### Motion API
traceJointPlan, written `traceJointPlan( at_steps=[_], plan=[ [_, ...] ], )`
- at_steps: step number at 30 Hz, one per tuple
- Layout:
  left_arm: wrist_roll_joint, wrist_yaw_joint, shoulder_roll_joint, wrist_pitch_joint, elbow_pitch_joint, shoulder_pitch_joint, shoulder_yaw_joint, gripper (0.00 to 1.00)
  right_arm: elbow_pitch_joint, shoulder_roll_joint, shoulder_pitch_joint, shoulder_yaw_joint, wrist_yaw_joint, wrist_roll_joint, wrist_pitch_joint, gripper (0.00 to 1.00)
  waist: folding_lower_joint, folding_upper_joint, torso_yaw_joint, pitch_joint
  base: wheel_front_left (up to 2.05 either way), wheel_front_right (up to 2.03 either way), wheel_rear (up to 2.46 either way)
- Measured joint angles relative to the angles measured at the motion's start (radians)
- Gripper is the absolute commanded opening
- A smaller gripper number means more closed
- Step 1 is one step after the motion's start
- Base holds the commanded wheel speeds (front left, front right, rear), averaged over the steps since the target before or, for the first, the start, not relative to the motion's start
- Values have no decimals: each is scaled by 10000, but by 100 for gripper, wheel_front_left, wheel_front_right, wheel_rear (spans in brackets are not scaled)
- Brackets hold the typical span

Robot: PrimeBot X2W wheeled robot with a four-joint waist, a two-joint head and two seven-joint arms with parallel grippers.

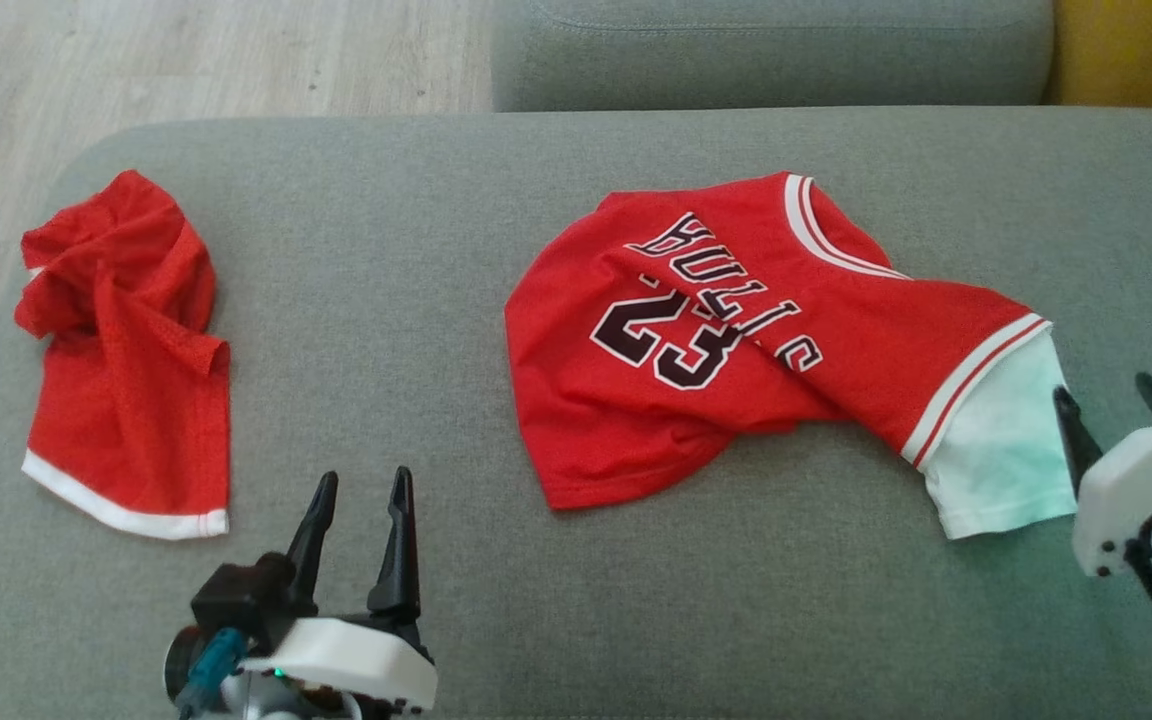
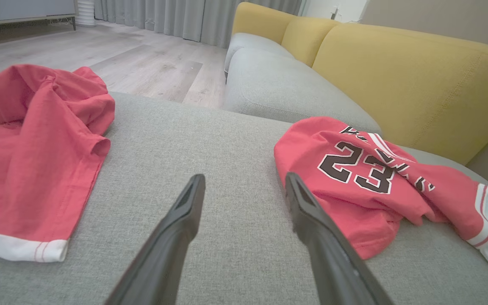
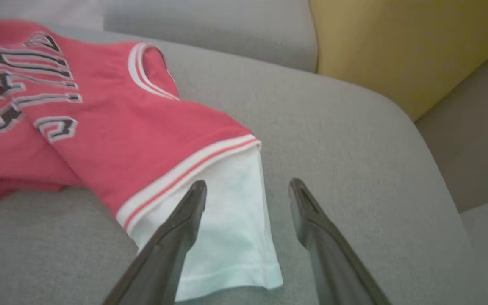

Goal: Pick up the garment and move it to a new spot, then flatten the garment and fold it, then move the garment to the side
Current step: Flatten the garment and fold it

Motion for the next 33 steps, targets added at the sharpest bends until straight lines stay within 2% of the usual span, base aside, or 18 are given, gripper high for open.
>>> traceJointPlan(
  at_steps=[7,10,12,19,23,33],
  plan=[
    [86,0,0,0,15,18,25,100,-1275,1151,389,-278,0,-286,-2713,100,0,0,194,-167,0,0,0],
    [86,4,0,0,12,115,61,100,-1524,1622,1036,-286,0,-286,-3839,100,0,0,269,-289,0,0,0],
    [88,4,0,0,13,172,77,100,-1501,1929,1526,-282,0,-284,-4640,100,0,0,302,-362,0,0,0],
    [267,-59,0,0,25,434,247,100,-447,2146,2279,-182,0,-330,-7302,100,0,0,345,-486,0,0,0],
    [345,-102,4,0,40,546,405,100,138,2257,2524,-46,0,-268,-7910,100,0,0,368,-559,0,0,0],
    [339,-100,4,0,52,545,362,100,165,2372,2738,12,0,-240,-7917,100,0,0,136,-519,0,0,0]
  ],
)
